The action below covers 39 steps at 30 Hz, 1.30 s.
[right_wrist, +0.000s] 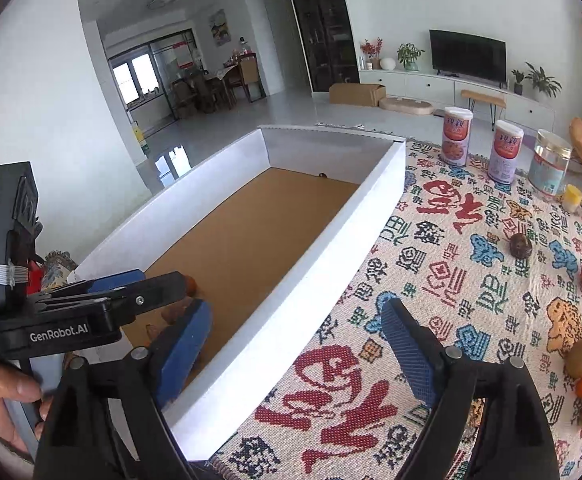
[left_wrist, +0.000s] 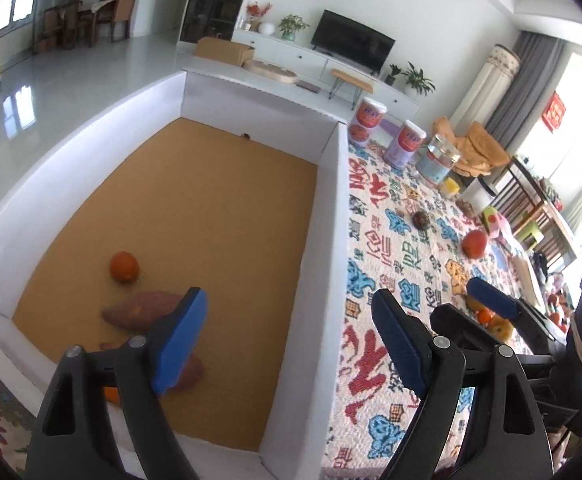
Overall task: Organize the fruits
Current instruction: 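Move both grippers back over the table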
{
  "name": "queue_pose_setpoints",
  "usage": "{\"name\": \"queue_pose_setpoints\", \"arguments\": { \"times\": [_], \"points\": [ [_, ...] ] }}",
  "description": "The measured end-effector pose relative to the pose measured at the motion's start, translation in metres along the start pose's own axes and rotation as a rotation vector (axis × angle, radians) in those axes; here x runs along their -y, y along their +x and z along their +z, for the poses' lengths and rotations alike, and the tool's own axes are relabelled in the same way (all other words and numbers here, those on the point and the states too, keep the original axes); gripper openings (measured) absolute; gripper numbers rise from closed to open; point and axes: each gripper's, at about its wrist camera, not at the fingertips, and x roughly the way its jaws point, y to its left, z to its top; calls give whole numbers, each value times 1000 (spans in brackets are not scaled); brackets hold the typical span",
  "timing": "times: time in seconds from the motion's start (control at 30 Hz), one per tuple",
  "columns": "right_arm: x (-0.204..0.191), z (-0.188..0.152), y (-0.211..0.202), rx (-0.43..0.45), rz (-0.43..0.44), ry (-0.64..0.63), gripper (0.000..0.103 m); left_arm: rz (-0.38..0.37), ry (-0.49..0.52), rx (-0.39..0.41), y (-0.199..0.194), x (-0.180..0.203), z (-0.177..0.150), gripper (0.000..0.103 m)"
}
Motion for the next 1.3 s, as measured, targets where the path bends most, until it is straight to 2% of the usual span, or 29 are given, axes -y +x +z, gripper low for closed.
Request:
{"name": "queue_pose_setpoints", "arguments": {
  "times": [0.13,0.27,0.37,0.47,0.53,0.6,0.67,0.87,0.93,1.03,1.1,1.3],
  "points": [
    [65,-41,-28,12,-155,91,93,-106,161,-35,9,65,-28,91],
    [133,-94,-48,-35,-340,211,93,-155,263,-104,39,115,-64,92],
    [175,-133,-65,-27,-418,325,93,-130,302,-136,67,134,-88,92],
    [205,-164,-78,6,-468,440,93,-73,354,-118,88,142,-104,92],
    [224,-169,-86,18,-454,545,93,-27,394,-94,98,147,-110,92],
    [228,-169,-91,37,-494,554,93,15,427,-76,108,151,-113,92],
    [227,-170,-84,8,-512,545,93,55,452,-68,117,154,-114,92],
    [218,-169,-66,-78,-562,465,93,93,486,-90,136,156,-118,93],
    [221,-171,-60,-112,-566,475,93,97,471,-76,139,153,-118,99],
    [218,-171,-55,-130,-585,454,97,81,417,-92,144,147,-114,102],
    [215,-170,-50,-153,-592,429,103,92,426,-86,144,149,-115,103],
    [215,-170,-49,-154,-594,423,103,93,427,-83,144,150,-116,103]
  ]
}}
